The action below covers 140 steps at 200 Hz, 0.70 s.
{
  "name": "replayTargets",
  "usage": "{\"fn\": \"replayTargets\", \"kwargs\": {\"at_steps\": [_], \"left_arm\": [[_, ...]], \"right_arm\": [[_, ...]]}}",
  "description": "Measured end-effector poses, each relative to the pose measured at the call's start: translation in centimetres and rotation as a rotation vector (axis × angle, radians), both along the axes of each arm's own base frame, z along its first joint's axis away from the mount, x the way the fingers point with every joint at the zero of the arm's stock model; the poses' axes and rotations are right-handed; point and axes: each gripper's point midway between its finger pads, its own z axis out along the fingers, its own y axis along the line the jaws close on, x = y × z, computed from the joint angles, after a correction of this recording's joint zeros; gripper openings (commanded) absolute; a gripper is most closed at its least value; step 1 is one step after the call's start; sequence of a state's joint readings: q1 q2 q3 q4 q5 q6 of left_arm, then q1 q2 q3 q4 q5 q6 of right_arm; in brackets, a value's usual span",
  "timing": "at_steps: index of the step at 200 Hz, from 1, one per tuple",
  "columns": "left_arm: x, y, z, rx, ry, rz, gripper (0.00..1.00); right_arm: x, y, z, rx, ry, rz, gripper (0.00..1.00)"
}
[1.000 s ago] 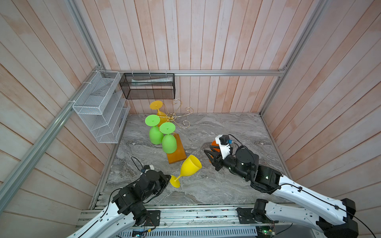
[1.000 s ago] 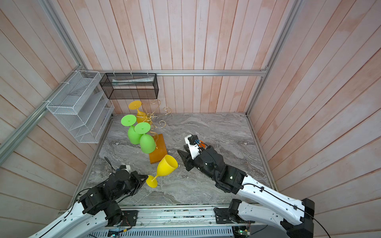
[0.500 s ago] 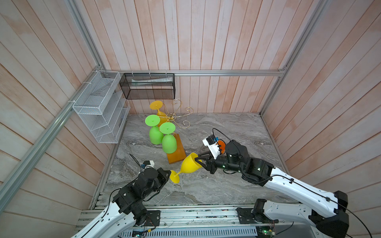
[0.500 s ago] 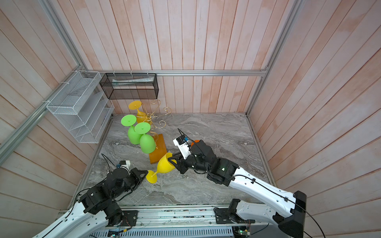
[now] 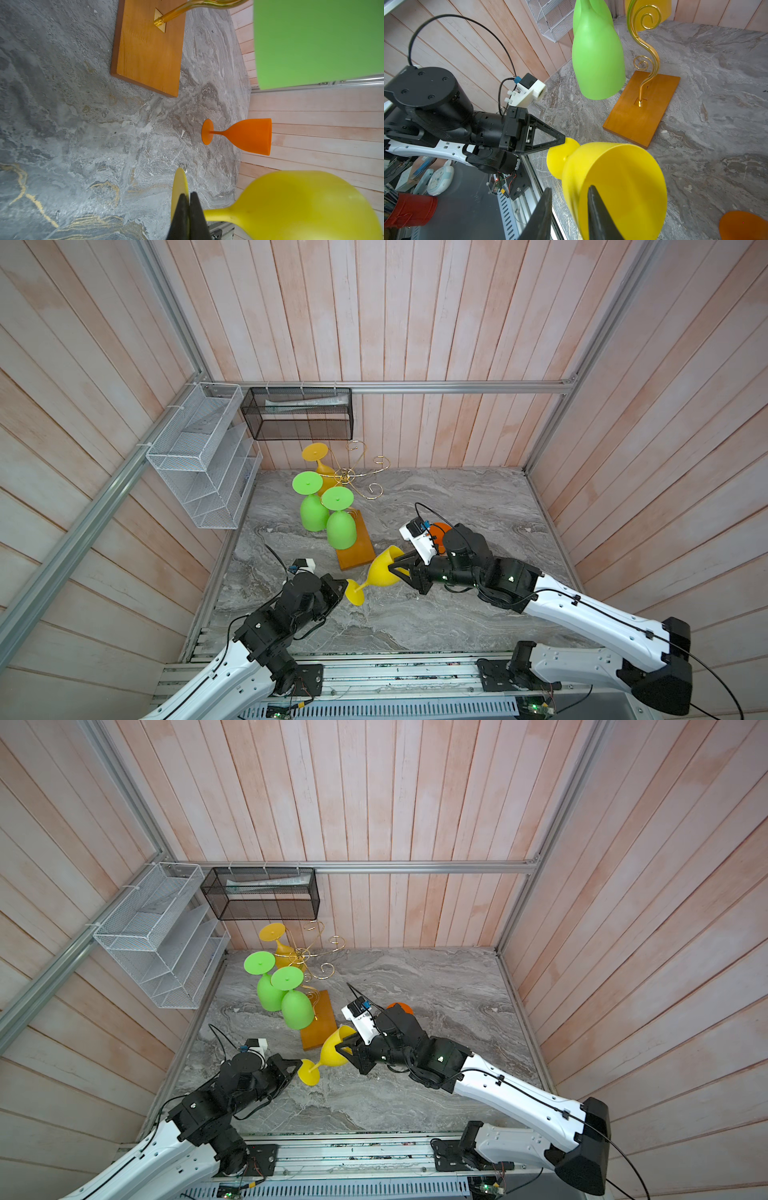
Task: Take the wine glass off the wine glass rack
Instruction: Pick up the wine glass from the wine glass rack.
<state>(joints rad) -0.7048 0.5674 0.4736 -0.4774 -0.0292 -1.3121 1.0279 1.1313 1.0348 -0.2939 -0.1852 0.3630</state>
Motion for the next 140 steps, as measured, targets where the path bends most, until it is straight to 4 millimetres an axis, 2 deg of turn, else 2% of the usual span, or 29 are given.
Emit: {"fn": "replayTargets", "kwargs": {"at_steps": [54,77,99,123,131,140], "left_arm": [[0.1,0.0,0.1,0.003,-0.007,-0.005,0.0],[0.1,-0.1,0.1,0.004,-0.008,-0.011,0.0],[0.1,0.0,0.0,0.011,-0.01,-0.014,0.0],[0.2,-0.2,0.1,0.016,-0.018,-0.022,0.0],[0.3,-0.2,0.1,0.017,-0.023,-0.024,0.03],[0.3,-0.2,0.2,0.019,-0.028,-0.027,0.12]], "right_arm": [[-0.3,0.7,-1.5,-0.043,0.011,0.024,0.24],[-0.4,1.0,-1.9,-0.055,0.009,0.031,0.15],[-0.7,1.2,-1.9,-0.057,0.015,0.048,0.0],[-1.7,1.7,-1.1,-0.038,0.022,0.086,0.0],[-1.6,1.7,-1.1,-0.038,0.022,0.084,0.0],[-1.6,1.7,-1.1,-0.038,0.023,0.084,0.0]]}}
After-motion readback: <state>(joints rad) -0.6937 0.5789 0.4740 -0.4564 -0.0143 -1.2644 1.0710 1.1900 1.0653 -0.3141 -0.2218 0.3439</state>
